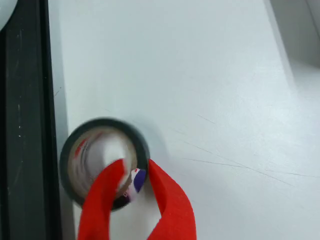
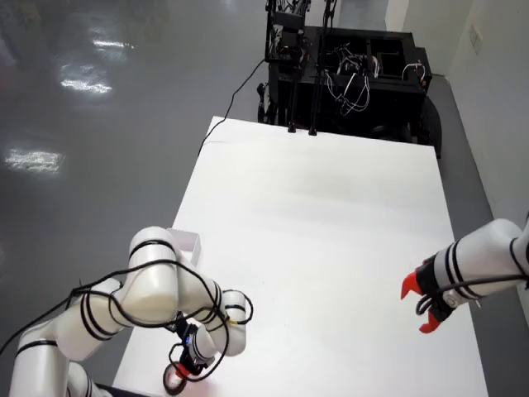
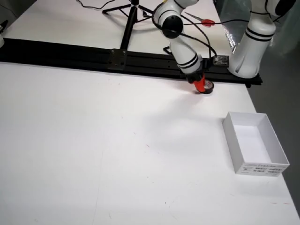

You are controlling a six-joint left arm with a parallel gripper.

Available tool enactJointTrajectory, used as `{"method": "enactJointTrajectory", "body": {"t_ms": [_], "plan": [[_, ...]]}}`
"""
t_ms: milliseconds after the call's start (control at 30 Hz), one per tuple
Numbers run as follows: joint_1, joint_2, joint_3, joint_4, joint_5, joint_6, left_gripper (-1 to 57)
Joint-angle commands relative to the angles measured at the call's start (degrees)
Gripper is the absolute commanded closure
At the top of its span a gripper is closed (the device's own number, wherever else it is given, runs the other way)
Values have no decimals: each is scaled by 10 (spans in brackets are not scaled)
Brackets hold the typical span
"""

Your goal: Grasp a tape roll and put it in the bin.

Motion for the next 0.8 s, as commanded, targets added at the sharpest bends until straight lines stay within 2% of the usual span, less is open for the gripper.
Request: {"method": "enactJointTrajectory", "body": {"t_ms": [33,233,533,800], "plan": [[2,9,0,-1,-23,-3,570],[13,-4,-2,-1,-14,-3,570],[42,-93,-3,29,33,-3,570],[96,-129,-4,48,46,10,570]]}}
